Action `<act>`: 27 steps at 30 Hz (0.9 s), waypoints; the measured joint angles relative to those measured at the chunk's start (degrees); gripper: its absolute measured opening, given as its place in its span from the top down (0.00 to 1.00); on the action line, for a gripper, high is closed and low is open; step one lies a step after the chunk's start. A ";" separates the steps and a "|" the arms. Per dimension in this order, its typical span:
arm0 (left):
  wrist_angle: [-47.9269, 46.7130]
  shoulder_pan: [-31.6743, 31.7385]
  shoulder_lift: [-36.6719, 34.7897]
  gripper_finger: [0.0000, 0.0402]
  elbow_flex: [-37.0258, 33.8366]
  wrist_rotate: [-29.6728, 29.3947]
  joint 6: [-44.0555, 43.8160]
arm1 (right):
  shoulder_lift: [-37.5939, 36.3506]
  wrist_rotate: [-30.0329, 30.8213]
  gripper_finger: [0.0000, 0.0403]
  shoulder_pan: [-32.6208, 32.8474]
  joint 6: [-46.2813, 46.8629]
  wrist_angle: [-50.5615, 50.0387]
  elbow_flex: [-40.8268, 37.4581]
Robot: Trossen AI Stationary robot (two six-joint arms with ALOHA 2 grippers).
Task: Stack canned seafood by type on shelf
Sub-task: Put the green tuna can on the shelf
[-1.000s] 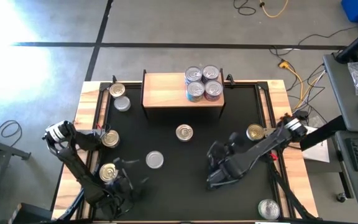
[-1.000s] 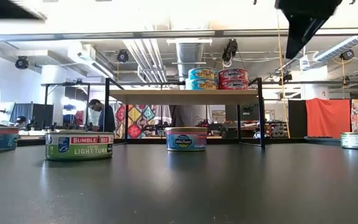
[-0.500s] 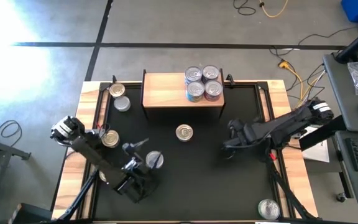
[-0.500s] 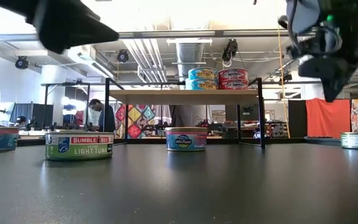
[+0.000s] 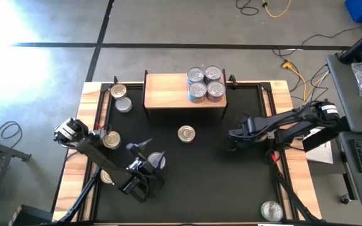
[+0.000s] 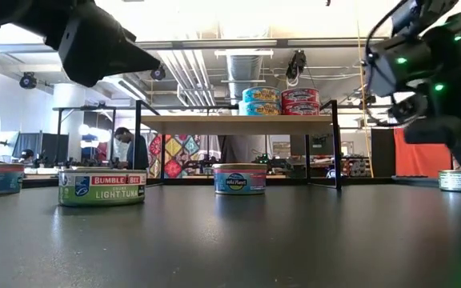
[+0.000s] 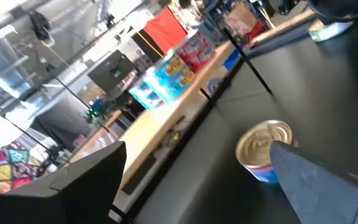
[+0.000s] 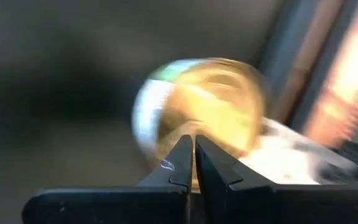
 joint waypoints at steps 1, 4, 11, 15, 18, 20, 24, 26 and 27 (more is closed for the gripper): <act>0.08 0.00 0.08 0.05 0.00 0.79 -0.02 | 0.50 -1.24 0.97 0.00 -1.14 2.81 0.10; 0.10 0.00 0.17 0.05 0.00 2.46 -0.03 | 1.93 -6.24 0.97 0.11 -4.74 10.24 0.29; 0.53 -0.09 0.17 0.05 0.00 2.71 -0.10 | 3.30 -8.89 0.97 5.74 -9.98 19.46 7.27; 0.58 -0.09 0.17 0.05 0.00 3.98 -0.68 | 1.94 -4.72 0.97 8.26 -11.52 16.59 11.40; 0.78 -0.09 0.17 0.05 0.00 4.76 -1.35 | 1.31 -0.42 0.97 8.57 -9.69 10.55 12.43; 0.80 -0.09 0.17 0.05 0.00 5.40 -1.36 | 1.21 2.23 0.97 8.52 -7.76 5.83 12.00; 0.82 -0.09 0.17 0.05 0.00 5.37 -1.37 | 1.21 5.15 0.97 7.09 -4.21 -1.31 8.67; 0.80 -0.09 0.17 0.05 0.00 5.14 -1.37 | 1.21 5.22 0.97 5.85 -3.28 -2.35 6.48; 0.82 -0.09 0.17 0.05 0.00 4.99 -1.35 | 1.21 5.28 0.97 5.21 -3.02 -2.29 5.51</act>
